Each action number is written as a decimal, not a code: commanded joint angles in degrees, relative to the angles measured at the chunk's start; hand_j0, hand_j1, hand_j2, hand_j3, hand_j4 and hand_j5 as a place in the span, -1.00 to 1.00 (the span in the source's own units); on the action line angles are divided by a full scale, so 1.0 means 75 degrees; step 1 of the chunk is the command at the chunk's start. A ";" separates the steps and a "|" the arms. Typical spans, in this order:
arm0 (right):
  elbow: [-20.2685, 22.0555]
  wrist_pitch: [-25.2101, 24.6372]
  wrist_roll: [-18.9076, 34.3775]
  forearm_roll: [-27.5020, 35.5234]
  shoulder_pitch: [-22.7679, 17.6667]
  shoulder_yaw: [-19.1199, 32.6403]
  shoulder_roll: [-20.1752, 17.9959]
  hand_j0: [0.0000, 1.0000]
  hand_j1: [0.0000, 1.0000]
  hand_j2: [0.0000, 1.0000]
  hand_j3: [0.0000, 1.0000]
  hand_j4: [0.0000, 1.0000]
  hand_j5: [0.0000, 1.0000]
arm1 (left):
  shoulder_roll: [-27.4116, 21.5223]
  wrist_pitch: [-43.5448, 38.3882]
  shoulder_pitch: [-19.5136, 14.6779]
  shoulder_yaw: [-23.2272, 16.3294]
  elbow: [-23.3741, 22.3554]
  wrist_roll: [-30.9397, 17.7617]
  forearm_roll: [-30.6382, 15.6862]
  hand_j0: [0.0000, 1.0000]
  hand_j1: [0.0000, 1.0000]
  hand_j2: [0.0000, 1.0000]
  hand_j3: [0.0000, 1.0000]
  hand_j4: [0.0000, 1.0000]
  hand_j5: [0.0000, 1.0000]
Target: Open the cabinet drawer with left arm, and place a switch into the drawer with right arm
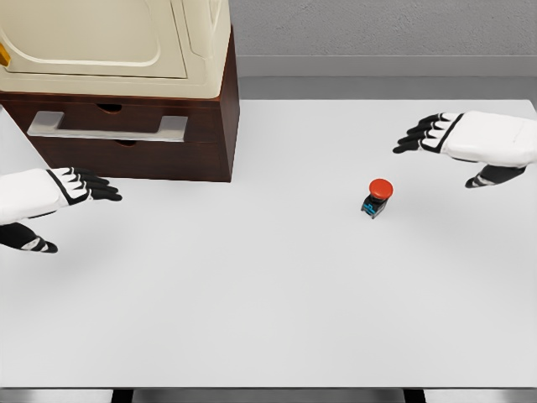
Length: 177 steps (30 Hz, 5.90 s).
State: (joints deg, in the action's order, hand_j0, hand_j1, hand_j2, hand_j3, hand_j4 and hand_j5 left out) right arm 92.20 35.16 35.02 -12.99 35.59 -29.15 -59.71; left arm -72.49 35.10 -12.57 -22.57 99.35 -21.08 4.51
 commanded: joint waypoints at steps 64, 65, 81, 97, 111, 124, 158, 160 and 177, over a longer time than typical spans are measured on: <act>-0.1371 -0.0021 -0.0003 -0.1186 0.1242 -0.2430 0.1610 1.00 1.00 1.00 1.00 1.00 1.00 | 0.0466 -0.3660 -0.2426 -0.1643 -0.0192 -0.0424 -0.3484 1.00 1.00 1.00 1.00 1.00 1.00; -0.1371 -0.0021 -0.0003 -0.1186 0.1242 -0.2430 0.1610 1.00 1.00 1.00 1.00 1.00 1.00 | 0.0489 -0.3660 -0.2426 -0.1690 -0.0192 -0.0424 -0.3484 1.00 1.00 1.00 1.00 1.00 1.00; -0.1793 -0.0021 -0.0003 -0.1303 0.1406 -0.2641 0.1868 1.00 1.00 1.00 1.00 1.00 1.00 | 0.0712 -0.3672 -0.2484 -0.2018 -0.0391 -0.0177 -0.3003 1.00 1.00 1.00 1.00 1.00 1.00; -0.1805 -0.0021 -0.0003 -0.1303 0.1442 -0.2699 0.1891 1.00 1.00 1.00 1.00 1.00 1.00 | 0.0923 -0.3860 -0.2519 -0.2240 -0.0473 -0.0142 -0.2616 1.00 1.00 1.00 1.00 1.00 1.00; -0.1805 -0.0021 -0.0003 -0.1303 0.1465 -0.2781 0.1891 1.00 1.00 1.00 1.00 1.00 1.00 | 0.0970 -0.3801 -0.2601 -0.2275 -0.0415 -0.0166 -0.2675 0.55 0.55 0.55 0.55 0.55 0.55; -0.1911 -0.0021 -0.0003 -0.1350 0.1512 -0.2805 0.1926 1.00 1.00 1.00 1.00 1.00 1.00 | 0.0735 -0.3719 -0.2719 -0.2404 0.0171 -0.0295 -0.2956 0.56 0.56 0.56 0.56 0.56 0.56; -0.1922 -0.0021 -0.0003 -0.1350 0.1512 -0.2805 0.1926 0.75 0.75 0.75 0.75 0.75 0.75 | -0.0120 -0.2430 -0.2765 -0.2463 0.0218 -0.1338 -0.4081 0.58 0.58 0.58 0.58 0.58 0.58; -0.1910 -0.0021 -0.0003 -0.1350 0.1512 -0.2805 0.1926 0.63 0.63 0.63 0.63 0.63 0.63 | -0.0132 -0.2336 -0.2765 -0.2463 0.0218 -0.1478 -0.4093 0.58 0.58 0.58 0.58 0.58 0.58; -0.1910 -0.0021 -0.0003 -0.1350 0.1535 -0.2875 0.1938 -0.21 -0.21 -0.21 -0.21 -0.21 -0.21 | -0.0542 -0.1751 -0.2742 -0.2627 0.0218 -0.1537 -0.4421 0.59 0.59 0.59 0.59 0.59 0.59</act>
State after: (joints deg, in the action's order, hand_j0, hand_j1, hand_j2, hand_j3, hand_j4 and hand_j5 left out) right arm 77.86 35.12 34.98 -23.38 47.29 -50.74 -45.14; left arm -76.38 21.90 -33.12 -42.78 99.95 -33.07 -19.51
